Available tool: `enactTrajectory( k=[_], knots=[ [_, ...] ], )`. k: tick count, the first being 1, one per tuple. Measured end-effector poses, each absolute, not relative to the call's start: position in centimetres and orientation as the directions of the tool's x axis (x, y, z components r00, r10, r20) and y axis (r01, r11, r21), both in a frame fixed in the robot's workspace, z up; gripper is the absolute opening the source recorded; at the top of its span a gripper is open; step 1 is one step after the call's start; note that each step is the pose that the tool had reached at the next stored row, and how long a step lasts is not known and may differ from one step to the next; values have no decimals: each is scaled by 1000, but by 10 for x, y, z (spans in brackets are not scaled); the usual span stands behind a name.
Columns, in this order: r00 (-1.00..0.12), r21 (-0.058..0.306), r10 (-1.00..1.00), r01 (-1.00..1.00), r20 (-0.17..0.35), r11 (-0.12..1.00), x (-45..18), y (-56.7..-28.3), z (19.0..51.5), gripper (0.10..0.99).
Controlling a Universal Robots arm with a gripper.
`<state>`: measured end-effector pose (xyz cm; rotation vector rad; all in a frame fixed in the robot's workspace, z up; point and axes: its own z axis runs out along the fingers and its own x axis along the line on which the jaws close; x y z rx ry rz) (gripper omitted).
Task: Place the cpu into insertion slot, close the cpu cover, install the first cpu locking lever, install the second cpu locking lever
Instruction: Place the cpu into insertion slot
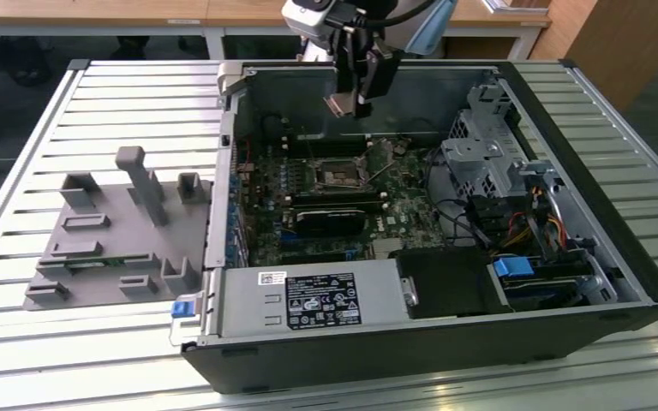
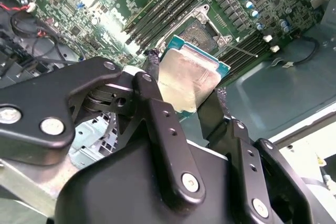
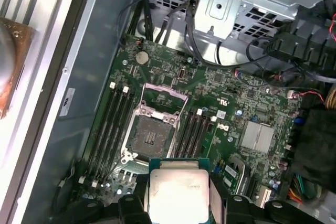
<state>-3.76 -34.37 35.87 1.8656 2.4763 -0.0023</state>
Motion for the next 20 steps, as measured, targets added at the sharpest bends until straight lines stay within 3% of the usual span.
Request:
enactTrajectory(
  k=[20],
  knots=[
    [-87, 21, 995, 996, -46, 88, -38, -343, 357, 541]
  ],
)
